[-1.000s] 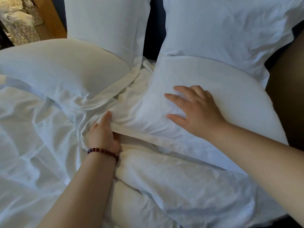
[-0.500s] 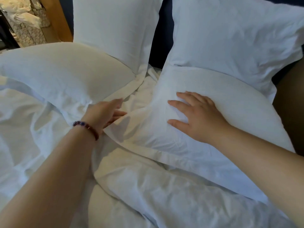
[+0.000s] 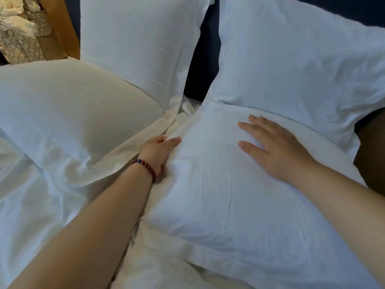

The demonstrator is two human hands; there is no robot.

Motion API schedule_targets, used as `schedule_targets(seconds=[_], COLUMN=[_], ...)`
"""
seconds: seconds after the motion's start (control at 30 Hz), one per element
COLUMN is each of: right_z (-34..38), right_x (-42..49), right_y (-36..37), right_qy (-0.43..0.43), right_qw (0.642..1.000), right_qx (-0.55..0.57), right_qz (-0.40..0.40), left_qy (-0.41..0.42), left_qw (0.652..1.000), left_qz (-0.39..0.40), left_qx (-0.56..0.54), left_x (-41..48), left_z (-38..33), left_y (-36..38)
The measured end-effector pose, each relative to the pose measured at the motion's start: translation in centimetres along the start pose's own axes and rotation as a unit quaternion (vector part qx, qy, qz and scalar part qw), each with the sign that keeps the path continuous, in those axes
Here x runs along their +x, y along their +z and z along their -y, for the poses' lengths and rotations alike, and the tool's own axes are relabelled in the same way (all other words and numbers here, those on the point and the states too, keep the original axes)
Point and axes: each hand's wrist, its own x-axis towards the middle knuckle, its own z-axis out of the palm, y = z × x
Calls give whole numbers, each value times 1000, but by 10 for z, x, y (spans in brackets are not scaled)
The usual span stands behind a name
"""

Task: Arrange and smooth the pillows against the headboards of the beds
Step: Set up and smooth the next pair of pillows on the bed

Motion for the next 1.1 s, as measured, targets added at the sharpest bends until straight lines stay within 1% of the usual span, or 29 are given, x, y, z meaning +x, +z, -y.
schedule_targets(seconds=[0.07, 0.23, 0.3, 0.37, 0.43, 0.57, 0.67, 0.73, 0.77, 0.83, 0.93, 1.03, 1.1], right_z=[-4, 1, 1, 2, 2, 10, 16, 18, 18, 18, 13, 8, 7], right_x=[2, 28, 47, 69, 90, 117, 128, 131, 131, 130, 129, 137, 147], right_y=[-1, -10, -13, -15, -14, -5, 0, 3, 5, 9, 14, 22, 30], right_qy=[2, -29, -45, -54, -61, -63, -74, -76, -73, -62, -26, 8, 31], right_qw=[1000, 999, 999, 998, 997, 995, 995, 994, 994, 995, 995, 993, 992], right_qx=[3, -12, -3, 7, 18, 29, 26, 21, 22, 28, 57, 60, 53], right_qz=[6, 29, 30, 36, 46, 65, 68, 74, 75, 73, 73, 97, 113], left_qy=[15, -72, -81, -59, -40, -14, 20, 27, 30, 36, 38, 49, 46], left_qw=[1000, 991, 986, 990, 994, 994, 991, 987, 987, 991, 997, 998, 998], left_qz=[8, 68, 87, 83, 87, 112, 124, 125, 127, 108, 54, 9, 2], left_qx=[15, 93, 115, 100, 53, 0, 54, 95, 98, 72, -29, -38, -43], left_x=[1, 33, 55, 66, 74, 93, 104, 109, 110, 113, 123, 131, 134], left_z=[0, -29, -38, -50, -57, -50, -40, -37, -36, -37, -35, -31, -30], left_y=[2, 18, 33, 53, 72, 86, 79, 79, 81, 81, 75, 72, 74])
